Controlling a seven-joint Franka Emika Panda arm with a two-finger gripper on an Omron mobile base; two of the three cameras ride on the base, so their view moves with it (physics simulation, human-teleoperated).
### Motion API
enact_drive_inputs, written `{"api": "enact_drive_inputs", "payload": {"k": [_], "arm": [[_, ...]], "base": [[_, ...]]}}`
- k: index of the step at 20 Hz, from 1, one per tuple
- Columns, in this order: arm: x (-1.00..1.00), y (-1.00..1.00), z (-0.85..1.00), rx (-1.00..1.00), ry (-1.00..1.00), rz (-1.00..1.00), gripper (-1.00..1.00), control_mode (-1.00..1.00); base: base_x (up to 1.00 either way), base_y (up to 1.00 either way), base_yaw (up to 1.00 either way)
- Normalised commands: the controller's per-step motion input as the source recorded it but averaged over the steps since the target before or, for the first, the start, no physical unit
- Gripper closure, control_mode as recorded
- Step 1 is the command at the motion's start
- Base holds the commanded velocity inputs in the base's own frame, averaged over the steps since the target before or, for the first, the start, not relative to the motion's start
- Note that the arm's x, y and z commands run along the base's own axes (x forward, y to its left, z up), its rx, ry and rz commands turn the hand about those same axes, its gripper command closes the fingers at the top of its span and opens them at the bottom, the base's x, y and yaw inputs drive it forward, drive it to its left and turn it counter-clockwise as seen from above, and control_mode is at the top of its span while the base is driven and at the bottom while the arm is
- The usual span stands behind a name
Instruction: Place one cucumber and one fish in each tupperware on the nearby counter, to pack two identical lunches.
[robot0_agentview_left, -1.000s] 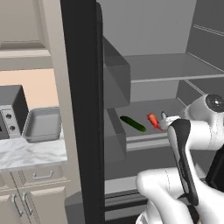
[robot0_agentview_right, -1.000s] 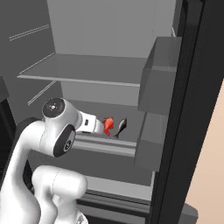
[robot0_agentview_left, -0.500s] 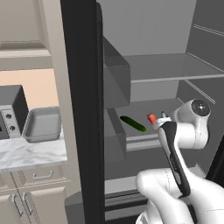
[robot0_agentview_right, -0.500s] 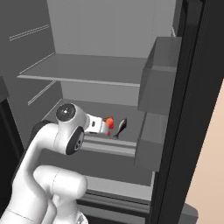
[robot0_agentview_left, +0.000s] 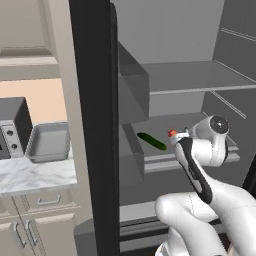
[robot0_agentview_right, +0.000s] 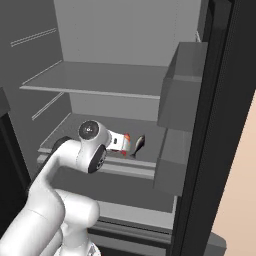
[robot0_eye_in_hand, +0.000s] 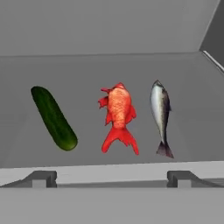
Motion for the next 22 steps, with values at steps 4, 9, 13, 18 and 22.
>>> {"api": "enact_drive_inputs", "payload": {"k": [4, 9, 13, 18, 22], "arm": [[0.5, -0.19, -0.16, 0.0, 0.07, 0.0, -1.0, -1.0], [0.45, -0.05, -0.31, 0.01, 0.1, 0.0, -1.0, -1.0], [0.38, -0.02, -0.25, 0.03, 0.08, 0.0, -1.0, -1.0], [0.34, 0.0, -0.29, 0.03, 0.01, 0.0, -1.0, -1.0], [0.38, 0.0, -0.26, 0.0, 0.0, 0.0, -1.0, -1.0]], "base": [[0.0, 0.0, 0.0], [0.0, 0.0, 0.0], [0.0, 0.0, 0.0], [0.0, 0.0, 0.0], [0.0, 0.0, 0.0]]}}
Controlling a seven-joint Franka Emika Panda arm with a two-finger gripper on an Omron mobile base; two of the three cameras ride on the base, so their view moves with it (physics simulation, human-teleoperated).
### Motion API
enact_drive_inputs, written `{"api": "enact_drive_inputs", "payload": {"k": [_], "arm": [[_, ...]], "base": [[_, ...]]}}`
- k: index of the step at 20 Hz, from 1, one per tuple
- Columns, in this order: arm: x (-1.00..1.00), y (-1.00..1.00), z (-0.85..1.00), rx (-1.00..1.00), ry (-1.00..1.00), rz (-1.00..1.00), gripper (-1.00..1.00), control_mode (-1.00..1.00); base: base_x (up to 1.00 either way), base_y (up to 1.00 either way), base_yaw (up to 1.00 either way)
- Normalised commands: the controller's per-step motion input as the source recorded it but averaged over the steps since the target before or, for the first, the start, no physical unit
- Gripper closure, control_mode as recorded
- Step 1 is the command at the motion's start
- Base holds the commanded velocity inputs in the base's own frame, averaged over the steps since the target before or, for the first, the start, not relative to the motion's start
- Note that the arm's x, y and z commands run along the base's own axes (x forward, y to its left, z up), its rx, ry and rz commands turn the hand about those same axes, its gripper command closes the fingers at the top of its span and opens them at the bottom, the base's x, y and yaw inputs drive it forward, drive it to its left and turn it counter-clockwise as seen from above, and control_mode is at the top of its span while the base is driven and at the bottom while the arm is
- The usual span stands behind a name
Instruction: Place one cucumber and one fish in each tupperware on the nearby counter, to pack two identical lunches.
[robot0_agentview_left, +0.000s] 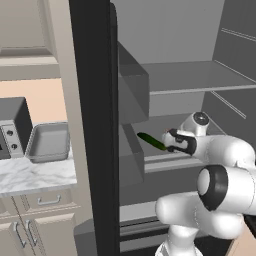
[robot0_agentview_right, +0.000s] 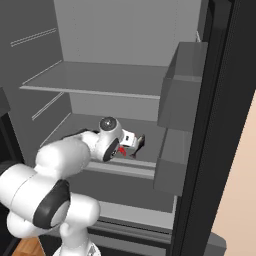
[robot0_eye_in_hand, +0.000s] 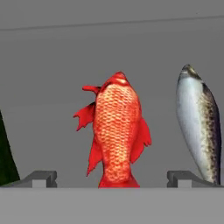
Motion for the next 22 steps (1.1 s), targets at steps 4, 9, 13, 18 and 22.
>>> {"api": "enact_drive_inputs", "payload": {"k": [4, 9, 13, 18, 22], "arm": [[0.35, 0.0, -0.32, 0.0, 0.0, 0.0, -1.0, -1.0], [0.35, -0.01, -0.37, 0.0, 0.01, -0.02, -1.0, -1.0], [0.24, 0.0, -0.46, 0.0, 0.04, -0.04, 1.0, -1.0], [-0.27, -0.01, -0.75, 0.0, 0.04, -0.04, 1.0, -1.0], [-0.22, 0.0, -0.13, 0.0, 0.0, 0.0, 1.0, -1.0]], "base": [[0.0, 0.0, 0.0], [0.0, 0.0, 0.0], [0.0, 0.0, 0.0], [0.0, 0.0, 0.0], [0.0, 0.0, 0.0]]}}
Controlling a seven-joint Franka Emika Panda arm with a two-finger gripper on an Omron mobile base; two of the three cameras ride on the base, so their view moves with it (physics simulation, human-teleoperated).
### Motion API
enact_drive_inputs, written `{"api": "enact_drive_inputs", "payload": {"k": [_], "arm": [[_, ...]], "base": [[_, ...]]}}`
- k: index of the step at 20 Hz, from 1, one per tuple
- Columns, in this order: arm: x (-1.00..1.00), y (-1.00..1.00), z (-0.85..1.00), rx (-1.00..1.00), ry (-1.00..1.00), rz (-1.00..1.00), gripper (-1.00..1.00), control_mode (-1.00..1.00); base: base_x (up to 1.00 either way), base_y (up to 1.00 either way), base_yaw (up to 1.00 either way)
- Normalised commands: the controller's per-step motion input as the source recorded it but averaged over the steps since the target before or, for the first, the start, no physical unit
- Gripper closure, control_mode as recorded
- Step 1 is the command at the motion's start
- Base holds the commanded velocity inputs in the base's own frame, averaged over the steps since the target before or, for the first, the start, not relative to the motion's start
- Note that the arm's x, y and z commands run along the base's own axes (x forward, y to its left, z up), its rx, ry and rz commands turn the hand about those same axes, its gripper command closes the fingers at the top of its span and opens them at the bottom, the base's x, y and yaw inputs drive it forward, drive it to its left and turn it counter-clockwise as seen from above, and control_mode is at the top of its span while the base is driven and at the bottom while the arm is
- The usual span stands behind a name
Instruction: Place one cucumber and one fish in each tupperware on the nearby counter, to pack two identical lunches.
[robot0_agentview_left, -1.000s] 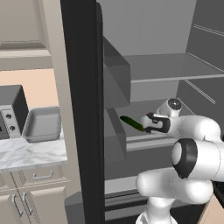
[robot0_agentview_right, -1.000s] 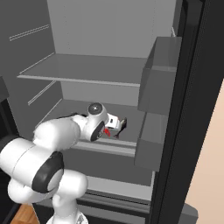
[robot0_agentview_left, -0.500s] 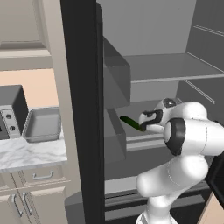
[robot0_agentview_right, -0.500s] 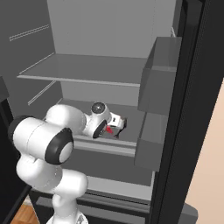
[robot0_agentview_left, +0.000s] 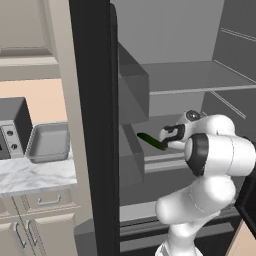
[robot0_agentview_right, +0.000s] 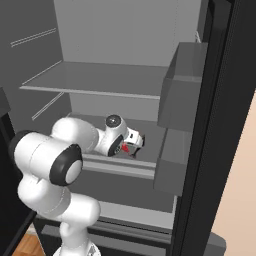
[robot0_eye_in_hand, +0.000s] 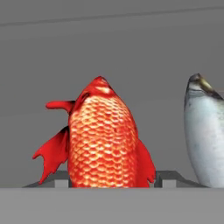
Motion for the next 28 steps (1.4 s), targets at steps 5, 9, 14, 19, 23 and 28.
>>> {"api": "enact_drive_inputs", "payload": {"k": [5, 9, 14, 19, 23, 28], "arm": [[-0.86, 0.05, 0.38, -0.01, 0.0, 0.07, 1.0, -1.0], [-0.77, 0.29, 0.97, -0.09, 0.01, 0.17, 1.0, -1.0], [-0.88, 0.17, 0.89, -0.11, 0.02, 0.16, 1.0, -1.0], [-1.0, 0.0, 0.58, -0.02, 0.0, 0.1, 1.0, -1.0], [-1.0, 0.0, 0.7, -0.06, 0.0, 0.1, 1.0, -1.0], [-1.0, 0.0, 0.83, -0.09, -0.01, 0.06, 1.0, -1.0]], "base": [[0.0, 0.0, 0.0], [0.0, 0.0, 0.0], [0.0, 0.0, 0.0], [0.0, 0.0, 0.0], [0.0, 0.0, 0.0], [0.0, 0.0, 0.0]]}}
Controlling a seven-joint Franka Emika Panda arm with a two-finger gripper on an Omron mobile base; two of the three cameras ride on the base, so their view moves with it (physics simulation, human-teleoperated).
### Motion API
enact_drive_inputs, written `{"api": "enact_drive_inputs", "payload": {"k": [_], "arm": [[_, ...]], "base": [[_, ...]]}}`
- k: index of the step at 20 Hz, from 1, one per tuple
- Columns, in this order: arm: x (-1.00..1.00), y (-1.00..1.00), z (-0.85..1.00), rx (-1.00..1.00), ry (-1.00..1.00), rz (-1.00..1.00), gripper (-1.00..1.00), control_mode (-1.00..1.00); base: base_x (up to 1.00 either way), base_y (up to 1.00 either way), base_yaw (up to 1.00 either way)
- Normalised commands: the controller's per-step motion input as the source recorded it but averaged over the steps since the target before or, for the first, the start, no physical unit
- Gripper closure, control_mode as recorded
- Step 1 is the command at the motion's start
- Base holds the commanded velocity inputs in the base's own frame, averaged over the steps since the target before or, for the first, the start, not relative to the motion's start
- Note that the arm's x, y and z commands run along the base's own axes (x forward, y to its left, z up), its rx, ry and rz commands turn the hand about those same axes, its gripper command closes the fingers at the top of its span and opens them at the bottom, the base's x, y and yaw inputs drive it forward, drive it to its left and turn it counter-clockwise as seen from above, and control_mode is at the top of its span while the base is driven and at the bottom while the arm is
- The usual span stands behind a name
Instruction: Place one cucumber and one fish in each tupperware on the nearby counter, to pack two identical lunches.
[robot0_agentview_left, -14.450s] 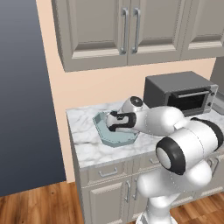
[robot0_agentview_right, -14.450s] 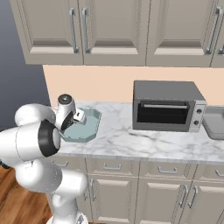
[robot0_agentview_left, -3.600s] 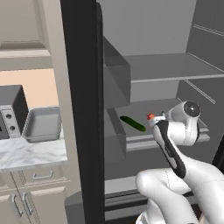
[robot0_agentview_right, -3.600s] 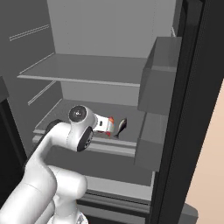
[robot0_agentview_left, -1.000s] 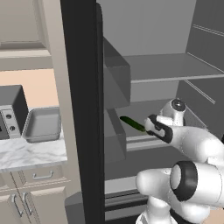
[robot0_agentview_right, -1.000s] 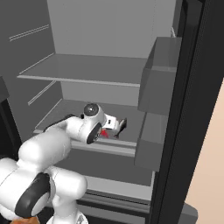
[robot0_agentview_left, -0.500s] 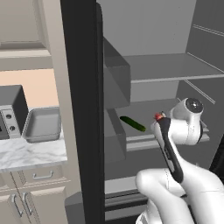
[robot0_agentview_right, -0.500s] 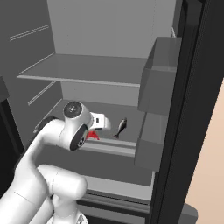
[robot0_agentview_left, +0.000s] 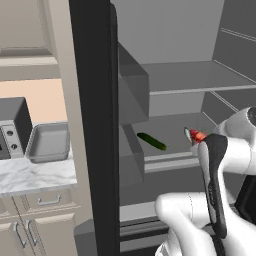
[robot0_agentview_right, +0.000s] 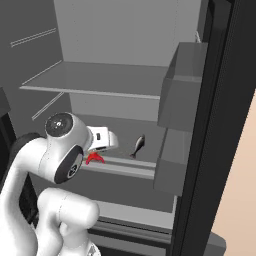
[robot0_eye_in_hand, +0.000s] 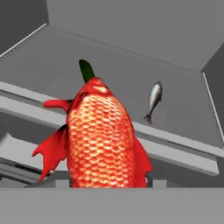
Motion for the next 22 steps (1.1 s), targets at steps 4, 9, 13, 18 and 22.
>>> {"api": "enact_drive_inputs", "payload": {"k": [4, 9, 13, 18, 22], "arm": [[-1.0, 0.15, 0.5, -0.15, 0.0, 0.01, 1.0, -1.0], [-0.6, 0.1, 0.03, -0.08, -0.03, 0.04, 1.0, 1.0], [0.0, 0.0, 0.0, 0.0, 0.0, 0.0, 1.0, 1.0], [0.0, 0.0, 0.0, 0.0, 0.0, 0.0, 1.0, 1.0], [0.0, 0.0, 0.0, 0.0, 0.0, 0.0, 1.0, 1.0]], "base": [[0.0, 0.0, 0.0], [-0.4, 0.0, 0.04], [-1.0, 0.0, 0.11], [-1.0, 0.01, 0.09], [-1.0, 0.1, 0.08]]}}
